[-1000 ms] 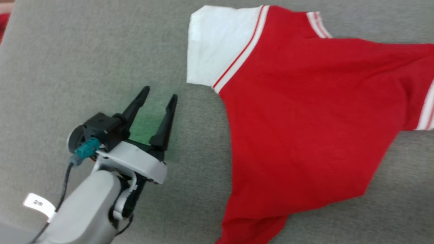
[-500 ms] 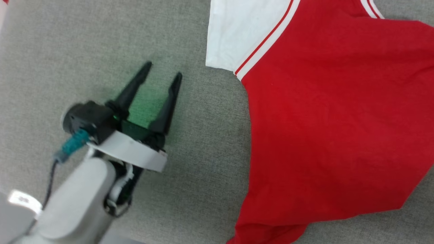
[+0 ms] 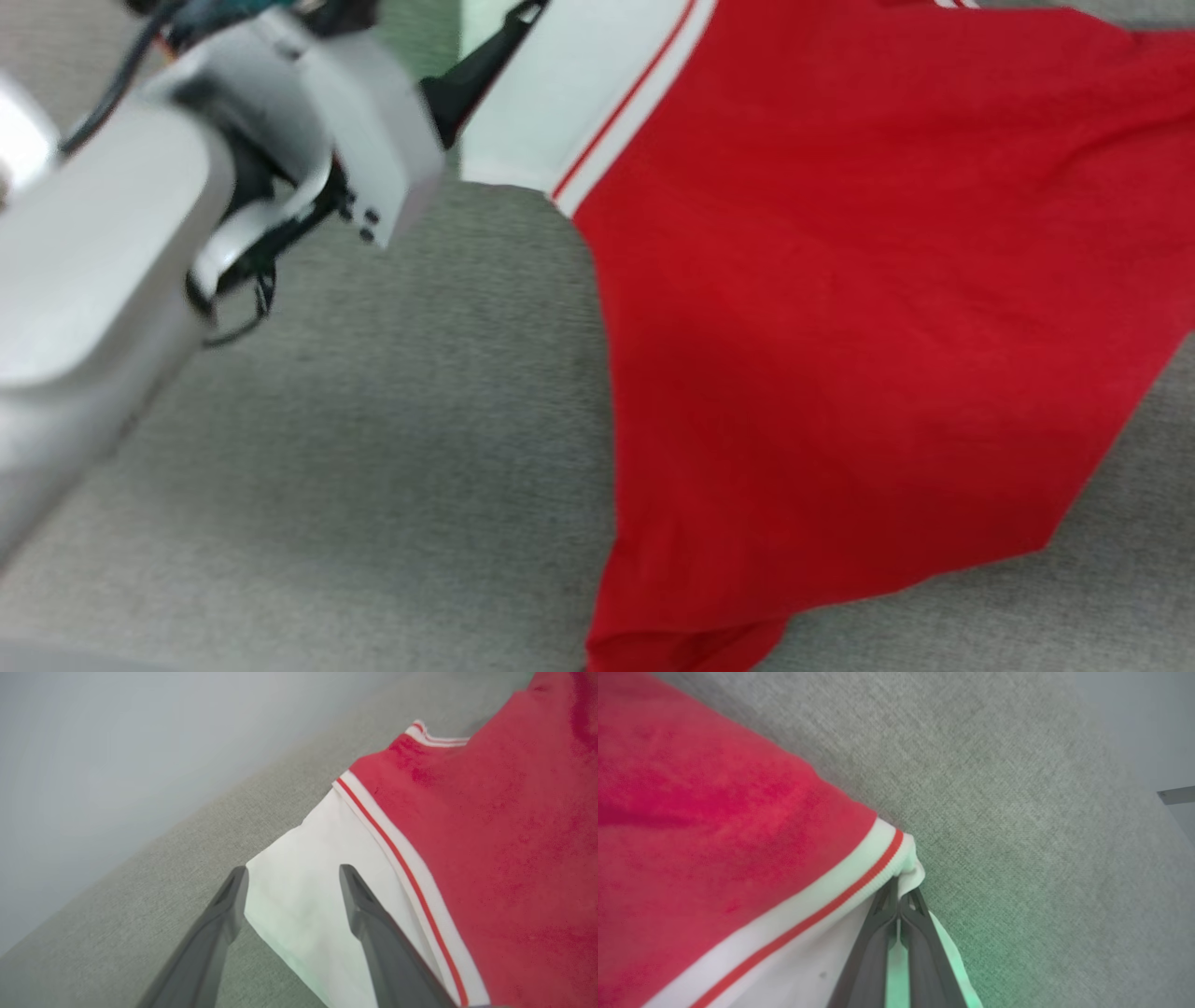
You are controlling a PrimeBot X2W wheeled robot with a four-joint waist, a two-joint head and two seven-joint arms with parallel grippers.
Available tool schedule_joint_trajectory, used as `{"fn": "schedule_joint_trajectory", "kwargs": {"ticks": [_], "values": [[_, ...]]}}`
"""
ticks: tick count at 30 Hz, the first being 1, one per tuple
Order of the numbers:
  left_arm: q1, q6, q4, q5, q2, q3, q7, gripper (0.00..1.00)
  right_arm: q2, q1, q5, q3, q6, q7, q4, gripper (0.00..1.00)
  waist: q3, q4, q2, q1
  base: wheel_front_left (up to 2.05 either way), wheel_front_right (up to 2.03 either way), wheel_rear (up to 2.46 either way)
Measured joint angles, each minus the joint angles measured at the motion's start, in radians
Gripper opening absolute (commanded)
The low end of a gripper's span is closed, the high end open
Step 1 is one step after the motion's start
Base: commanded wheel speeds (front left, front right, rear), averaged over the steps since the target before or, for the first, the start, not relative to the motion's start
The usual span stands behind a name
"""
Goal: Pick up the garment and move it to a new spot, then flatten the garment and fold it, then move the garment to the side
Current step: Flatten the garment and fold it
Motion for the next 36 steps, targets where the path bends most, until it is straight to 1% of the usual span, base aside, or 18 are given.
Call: {"fn": "schedule_joint_trajectory", "kwargs": {"ticks": [2, 4, 7, 8, 10, 12, 15, 18, 21, 24, 25, 26, 28, 30, 33, 36], "values": [[-0.115, -0.001, 0.042, -0.034, 0.017, -0.124, 0.046, 1.0, 0.014, -0.034, 0.0, 0.026, 0.0, -0.004, -0.007, 0.0, 0.014, -0.02, 0.0, 0.0, 0.0, 0.0, 0.0], [-0.218, -0.002, 0.091, -0.07, 0.022, -0.23, 0.07, 1.0, 0.026, -0.067, 0.0, 0.048, 0.0, -0.008, -0.01, 0.0, 0.03, -0.038, 0.0, 0.0, 0.0, 0.0, 0.0], [-0.348, -0.002, 0.161, -0.133, 0.005, -0.362, 0.078, 1.0, 0.041, -0.114, 0.007, 0.081, 0.0, -0.021, -0.012, 0.0, 0.053, -0.065, 0.0, 0.0, 0.0, 0.0, 0.0], [-0.378, -0.002, 0.177, -0.151, -0.004, -0.388, 0.085, 1.0, 0.045, -0.127, 0.009, 0.091, 0.0, -0.026, -0.012, 0.0, 0.061, -0.073, 0.0, 0.0, 0.0, 0.0, 0.0], [-0.423, -0.002, 0.199, -0.181, -0.019, -0.412, 0.103, 1.0, 0.053, -0.154, 0.016, 0.111, 0.002, -0.037, -0.011, 0.0, 0.076, -0.087, 0.0, 0.0, 0.0, 0.0, 0.0], [-0.458, -0.002, 0.212, -0.177, -0.026, -0.419, 0.131, 1.0, 0.058, -0.178, 0.025, 0.128, 0.002, -0.049, -0.01, 0.0, 0.09, -0.098, 0.0, 0.0, 0.0, 0.0, 0.0], [-0.454, 0.001, 0.195, -0.158, -0.039, -0.414, 0.246, 1.0, 0.063, -0.212, 0.035, 0.155, 0.007, -0.066, -0.006, 0.0, 0.11, -0.112, 0.0, 0.0, 0.0, 0.0, 0.0], [-0.473, 0.002, 0.173, -0.215, -0.033, -0.404, 0.365, 1.0, 0.072, -0.233, 0.042, 0.174, 0.009, -0.079, 0.003, 0.0, 0.123, -0.123, -0.0001, 0.0, 0.0, 0.0, 0.0], [-0.492, 0.002, 0.148, -0.218, -0.025, -0.402, 0.442, 1.0, 0.08, -0.25, 0.045, 0.187, 0.009, -0.085, 0.006, 0.0, 0.133, -0.132, 0.0, 0.0, 0.0, 0.0, 0.0], [-0.497, 0.004, 0.142, -0.266, -0.022, -0.397, 0.495, 0.99, 0.086, -0.26, 0.052, 0.198, 0.01, -0.094, 0.014, 0.0, 0.138, -0.136, 0.0, 0.0, 0.0, 0.0, 0.0], [-0.501, 0.004, 0.14, -0.277, -0.022, -0.396, 0.517, 0.72, 0.087, -0.263, 0.052, 0.201, 0.01, -0.096, 0.015, 0.0, 0.139, -0.136, 0.0, 0.0, 0.0, 0.0, 0.0], [-0.505, 0.004, 0.14, -0.292, -0.022, -0.396, 0.533, 0.0, 0.088, -0.265, 0.053, 0.202, 0.01, -0.098, 0.016, 0.0, 0.14, -0.137, 0.0, 0.0, 0.0, 0.0, 0.0], [-0.51, 0.003, 0.137, -0.314, -0.023, -0.396, 0.561, 0.0, 0.091, -0.271, 0.053, 0.207, 0.011, -0.11, 0.023, 0.0, 0.142, -0.139, 0.0, 0.0, 0.0, 0.0, 0.0], [-0.51, -0.001, 0.14, -0.332, -0.024, -0.4, 0.552, 0.0, 0.096, -0.274, 0.052, 0.214, 0.011, -0.137, 0.034, 0.0, 0.142, -0.14, 0.0, 0.0, 0.0, 0.0, 0.0], [-0.504, -0.004, 0.201, -0.394, -0.029, -0.407, 0.454, 0.0, 0.109, -0.273, 0.071, 0.222, 0.011, -0.195, 0.073, 0.0, 0.13, -0.14, 0.0, 0.0, 0.0, 0.0, 0.0], [-0.496, -0.005, 0.283, -0.425, -0.049, -0.411, 0.331, 0.0, 0.135, -0.272, 0.111, 0.207, 0.007, -0.285, 0.131, 0.0, 0.106, -0.137, 0.0, 0.0, 0.0, 0.0, 0.0]]}}
